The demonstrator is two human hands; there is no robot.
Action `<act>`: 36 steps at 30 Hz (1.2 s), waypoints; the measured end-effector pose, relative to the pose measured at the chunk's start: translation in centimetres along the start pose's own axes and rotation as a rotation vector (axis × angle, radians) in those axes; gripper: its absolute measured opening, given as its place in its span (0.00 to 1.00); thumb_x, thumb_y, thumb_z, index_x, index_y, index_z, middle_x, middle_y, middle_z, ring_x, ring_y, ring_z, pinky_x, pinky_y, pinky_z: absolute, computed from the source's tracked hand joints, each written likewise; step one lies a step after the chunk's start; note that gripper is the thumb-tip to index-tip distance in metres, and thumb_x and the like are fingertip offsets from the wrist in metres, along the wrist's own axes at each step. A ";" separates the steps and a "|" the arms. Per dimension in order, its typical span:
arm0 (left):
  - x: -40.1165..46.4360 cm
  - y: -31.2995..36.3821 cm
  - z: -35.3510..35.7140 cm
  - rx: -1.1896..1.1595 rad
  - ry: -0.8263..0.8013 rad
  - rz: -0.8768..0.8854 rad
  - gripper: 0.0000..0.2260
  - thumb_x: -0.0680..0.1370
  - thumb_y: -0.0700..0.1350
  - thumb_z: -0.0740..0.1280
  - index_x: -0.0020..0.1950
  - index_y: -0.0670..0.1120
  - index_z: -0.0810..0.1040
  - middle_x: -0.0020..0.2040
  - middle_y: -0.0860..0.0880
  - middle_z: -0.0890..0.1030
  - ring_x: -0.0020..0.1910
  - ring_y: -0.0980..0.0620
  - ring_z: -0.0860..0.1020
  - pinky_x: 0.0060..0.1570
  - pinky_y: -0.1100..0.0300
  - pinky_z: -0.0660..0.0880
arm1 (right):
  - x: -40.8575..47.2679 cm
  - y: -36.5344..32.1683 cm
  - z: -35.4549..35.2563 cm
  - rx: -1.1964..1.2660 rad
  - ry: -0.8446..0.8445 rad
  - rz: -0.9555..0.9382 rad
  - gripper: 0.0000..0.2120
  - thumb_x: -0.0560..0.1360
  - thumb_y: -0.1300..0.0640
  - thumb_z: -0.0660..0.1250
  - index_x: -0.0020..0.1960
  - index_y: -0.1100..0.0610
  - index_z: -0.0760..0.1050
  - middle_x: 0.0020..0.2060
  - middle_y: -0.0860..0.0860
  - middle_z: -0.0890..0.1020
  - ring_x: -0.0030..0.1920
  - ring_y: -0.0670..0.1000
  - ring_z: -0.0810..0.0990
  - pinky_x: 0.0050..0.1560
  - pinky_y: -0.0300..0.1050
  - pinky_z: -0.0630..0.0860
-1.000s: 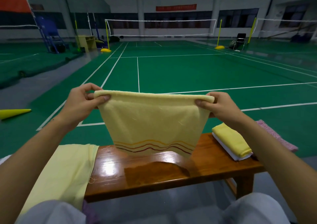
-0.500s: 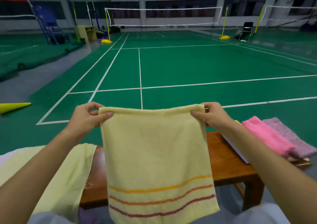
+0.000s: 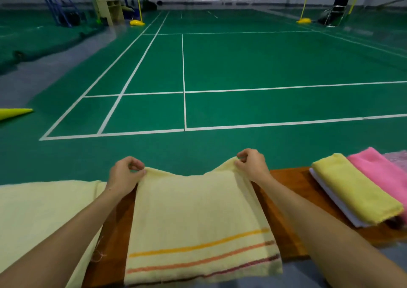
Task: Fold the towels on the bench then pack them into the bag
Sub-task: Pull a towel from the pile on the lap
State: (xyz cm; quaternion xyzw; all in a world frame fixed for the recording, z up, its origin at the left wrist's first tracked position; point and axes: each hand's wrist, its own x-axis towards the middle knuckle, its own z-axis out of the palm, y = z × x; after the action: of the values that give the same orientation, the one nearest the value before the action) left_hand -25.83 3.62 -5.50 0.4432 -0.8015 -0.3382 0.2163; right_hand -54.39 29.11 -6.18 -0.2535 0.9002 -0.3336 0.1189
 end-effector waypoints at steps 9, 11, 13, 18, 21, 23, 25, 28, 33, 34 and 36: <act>-6.3 3.4 -1.2 -0.039 -0.133 0.123 0.07 0.76 0.40 0.77 0.46 0.52 0.82 0.45 0.55 0.85 0.43 0.53 0.83 0.40 0.56 0.79 | -7.0 3.1 -3.3 -0.091 -0.062 0.115 0.14 0.80 0.54 0.70 0.48 0.67 0.83 0.37 0.57 0.87 0.34 0.51 0.85 0.45 0.54 0.85; -8.0 4.4 -0.8 -0.090 -0.222 0.095 0.07 0.76 0.41 0.77 0.47 0.51 0.82 0.44 0.53 0.86 0.40 0.50 0.84 0.38 0.51 0.81 | -9.2 3.8 -3.5 -0.094 -0.110 0.164 0.16 0.80 0.51 0.72 0.45 0.64 0.82 0.36 0.57 0.86 0.33 0.52 0.85 0.38 0.51 0.86; -9.7 5.2 0.1 -0.151 -0.323 0.083 0.07 0.76 0.39 0.76 0.51 0.48 0.82 0.44 0.50 0.87 0.40 0.47 0.85 0.35 0.52 0.80 | -11.0 4.4 -3.4 -0.108 -0.156 0.190 0.18 0.78 0.45 0.73 0.44 0.61 0.81 0.35 0.53 0.84 0.33 0.51 0.83 0.34 0.45 0.80; -12.8 6.7 3.1 -0.134 -0.529 0.272 0.07 0.78 0.42 0.75 0.53 0.50 0.82 0.45 0.52 0.87 0.38 0.50 0.86 0.36 0.61 0.80 | -13.0 4.8 -2.9 -0.012 -0.233 0.162 0.15 0.76 0.45 0.75 0.41 0.57 0.81 0.34 0.50 0.83 0.33 0.50 0.82 0.35 0.44 0.76; -12.9 7.4 4.5 -0.131 -0.574 0.332 0.06 0.79 0.45 0.75 0.54 0.53 0.81 0.45 0.55 0.87 0.39 0.54 0.85 0.41 0.58 0.81 | -14.0 3.4 -3.1 0.067 -0.235 0.076 0.08 0.78 0.50 0.74 0.46 0.55 0.82 0.41 0.50 0.85 0.42 0.50 0.85 0.40 0.47 0.82; -12.5 7.6 5.4 -0.084 -0.588 0.364 0.07 0.79 0.47 0.74 0.55 0.57 0.80 0.45 0.57 0.86 0.41 0.56 0.84 0.46 0.54 0.82 | -14.5 2.3 -2.9 0.092 -0.248 0.005 0.04 0.78 0.53 0.73 0.48 0.53 0.81 0.43 0.48 0.84 0.42 0.47 0.84 0.39 0.41 0.81; -12.1 7.9 6.2 -0.030 -0.606 0.410 0.10 0.79 0.49 0.72 0.57 0.61 0.78 0.46 0.60 0.85 0.43 0.57 0.83 0.49 0.52 0.82 | -14.8 1.7 -2.2 0.083 -0.262 -0.079 0.03 0.77 0.54 0.73 0.50 0.51 0.81 0.44 0.48 0.84 0.43 0.47 0.83 0.45 0.47 0.84; -11.8 8.5 7.3 0.107 -0.653 0.520 0.18 0.81 0.50 0.70 0.67 0.66 0.71 0.49 0.62 0.83 0.43 0.60 0.82 0.49 0.54 0.81 | -15.3 1.0 -0.9 0.068 -0.321 -0.216 0.09 0.76 0.53 0.72 0.55 0.49 0.81 0.47 0.44 0.84 0.47 0.45 0.82 0.51 0.48 0.82; -11.6 8.9 8.7 0.399 -0.644 0.701 0.18 0.81 0.55 0.68 0.68 0.69 0.69 0.56 0.61 0.82 0.50 0.57 0.80 0.48 0.52 0.79 | -16.3 -0.1 0.1 0.097 -0.425 -0.439 0.13 0.77 0.60 0.70 0.60 0.52 0.81 0.49 0.36 0.79 0.51 0.36 0.77 0.51 0.30 0.74; -11.5 8.9 8.8 0.426 -0.635 0.712 0.14 0.81 0.55 0.68 0.65 0.66 0.73 0.55 0.61 0.83 0.51 0.56 0.80 0.48 0.51 0.79 | -16.3 -0.1 -0.1 0.114 -0.440 -0.442 0.15 0.77 0.61 0.70 0.62 0.52 0.81 0.49 0.35 0.79 0.51 0.35 0.77 0.51 0.29 0.73; -11.1 8.9 8.8 0.462 -0.605 0.711 0.07 0.80 0.55 0.69 0.57 0.62 0.79 0.52 0.61 0.83 0.50 0.57 0.79 0.47 0.52 0.79 | -16.2 0.4 -0.6 0.166 -0.483 -0.385 0.18 0.76 0.58 0.73 0.65 0.51 0.79 0.50 0.39 0.81 0.51 0.38 0.80 0.52 0.33 0.77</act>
State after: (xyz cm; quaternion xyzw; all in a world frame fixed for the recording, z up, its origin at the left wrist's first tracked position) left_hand -30.82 19.59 -5.51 0.0624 -0.9829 -0.1710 -0.0269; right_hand -41.14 38.38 -5.26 -0.4806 0.7510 -0.3524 0.2843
